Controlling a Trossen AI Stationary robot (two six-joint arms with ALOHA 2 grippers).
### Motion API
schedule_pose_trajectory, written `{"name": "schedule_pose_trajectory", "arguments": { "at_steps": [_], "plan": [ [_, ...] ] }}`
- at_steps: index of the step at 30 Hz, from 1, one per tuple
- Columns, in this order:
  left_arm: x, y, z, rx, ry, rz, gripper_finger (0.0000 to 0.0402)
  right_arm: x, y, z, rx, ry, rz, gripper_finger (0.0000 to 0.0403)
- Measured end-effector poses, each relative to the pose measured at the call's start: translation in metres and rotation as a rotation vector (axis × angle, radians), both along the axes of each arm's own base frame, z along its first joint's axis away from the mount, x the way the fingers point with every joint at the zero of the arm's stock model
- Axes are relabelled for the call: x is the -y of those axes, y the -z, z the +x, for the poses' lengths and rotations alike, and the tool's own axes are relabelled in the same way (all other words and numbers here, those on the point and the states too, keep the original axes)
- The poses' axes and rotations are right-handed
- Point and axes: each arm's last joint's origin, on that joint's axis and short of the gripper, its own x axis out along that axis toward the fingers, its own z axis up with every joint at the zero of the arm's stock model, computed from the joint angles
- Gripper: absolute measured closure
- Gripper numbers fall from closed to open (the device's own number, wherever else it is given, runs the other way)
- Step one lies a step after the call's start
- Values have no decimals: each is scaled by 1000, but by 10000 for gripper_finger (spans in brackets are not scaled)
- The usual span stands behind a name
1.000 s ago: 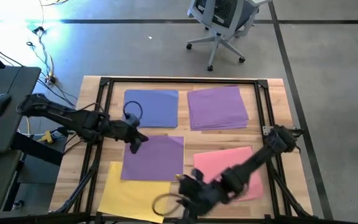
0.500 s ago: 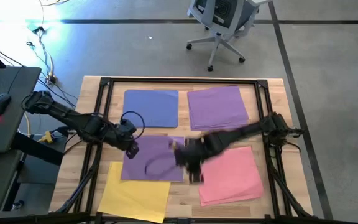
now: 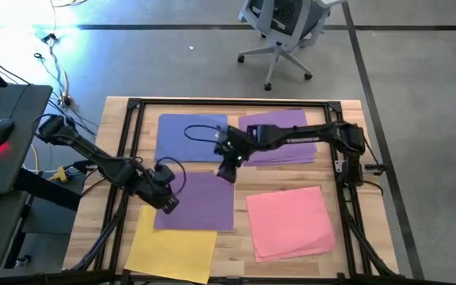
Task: Organize paper
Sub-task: Stack the violet paper on the top right violet paper
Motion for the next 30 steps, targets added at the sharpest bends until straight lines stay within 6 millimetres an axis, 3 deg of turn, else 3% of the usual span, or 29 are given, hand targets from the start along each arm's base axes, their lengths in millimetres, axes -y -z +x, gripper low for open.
{"name": "schedule_pose_trajectory", "arguments": {
  "at_steps": [4,8,13,16,23,30],
  "plan": [
    [3,25,18,-81,2,57,401,-4,28,-6,12,27,-115,262],
    [1,50,38,-147,27,88,401,-31,42,-11,23,-86,-306,237],
    [-2,69,50,-230,77,26,401,-63,63,-15,21,-133,-410,201],
    [-5,63,48,-226,91,1,401,-86,73,-13,76,-176,-401,181],
    [-13,28,30,-138,81,-19,402,-136,68,-6,354,-342,-462,141],
    [-20,5,16,-49,67,-22,401,-177,92,-16,351,-548,-481,128]
  ]
}}
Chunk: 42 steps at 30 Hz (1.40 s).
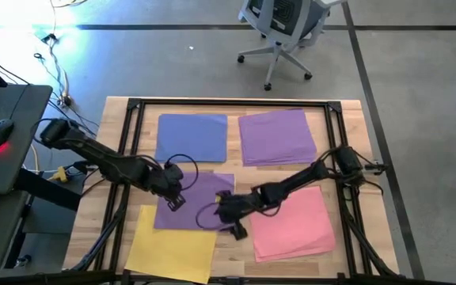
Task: Organize paper
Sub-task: Stack the violet paper on the top right violet paper
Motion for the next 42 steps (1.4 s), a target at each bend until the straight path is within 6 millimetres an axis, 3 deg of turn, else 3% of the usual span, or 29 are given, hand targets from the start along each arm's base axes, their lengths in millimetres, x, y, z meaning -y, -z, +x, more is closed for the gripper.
{"name": "schedule_pose_trajectory", "arguments": {
  "at_steps": [6,10,17,22,28,32,38,42],
  "plan": [
    [0,-3,0,25,-5,2,401,-40,18,-17,37,-41,-223,128],
    [1,3,4,15,-11,30,401,-50,31,-21,45,58,-329,132],
    [9,21,26,46,67,100,401,-42,36,-20,4,253,-281,187],
    [16,47,43,16,153,138,401,-33,37,-18,-20,314,-274,235],
    [20,70,48,-90,201,101,401,-21,39,-13,-90,363,-142,317],
    [19,65,45,-89,208,97,401,-17,38,-12,-133,394,-50,390],
    [14,35,34,-3,199,124,401,-10,17,-4,-165,492,36,402],
    [12,13,23,82,211,155,401,-4,-10,0,-104,547,134,403]
  ]
}}
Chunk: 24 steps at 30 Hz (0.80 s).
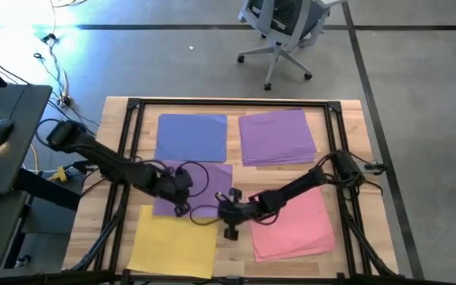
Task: Organize paper
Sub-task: Stack the violet paper on the top right violet paper
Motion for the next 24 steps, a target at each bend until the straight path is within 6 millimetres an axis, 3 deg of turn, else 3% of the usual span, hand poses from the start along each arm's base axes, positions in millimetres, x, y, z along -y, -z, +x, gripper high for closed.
{"name": "schedule_pose_trajectory", "arguments": {
  "at_steps": [4,10,16,24],
  "plan": [
    [3,-14,-5,84,77,14,401,7,-14,3,28,-2,60,403],
    [22,-20,4,226,302,69,384,18,-25,8,42,-68,202,403],
    [43,-6,21,283,487,69,313,22,-24,9,17,-95,266,403],
    [43,21,40,224,518,-2,223,22,-26,10,37,-76,295,403]
  ]
}}
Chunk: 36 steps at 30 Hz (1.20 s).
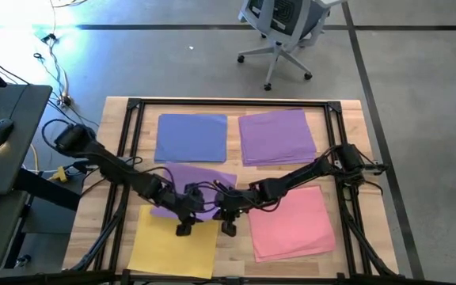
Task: Organize paper
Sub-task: Stack the violet paper on the top right violet paper
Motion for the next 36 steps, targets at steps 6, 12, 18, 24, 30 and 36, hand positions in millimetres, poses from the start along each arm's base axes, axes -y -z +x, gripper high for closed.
{"name": "schedule_pose_trajectory", "arguments": {
  "at_steps": [6,12,18,24,30,36],
  "plan": [
    [5,18,9,-19,11,-15,217,0,-2,2,16,28,35,403],
    [8,24,10,-46,1,-36,317,-3,-2,1,16,18,32,403],
    [7,26,8,-79,-9,-50,394,-8,-1,-2,10,-7,7,403],
    [5,28,5,-129,-50,-59,401,-11,1,-8,-58,-38,1,370],
    [5,28,4,-147,-65,-69,401,-22,11,-22,-174,2,-78,274],
    [5,28,4,-150,-59,-70,401,-26,13,-26,-187,-5,-149,248]
  ]
}}
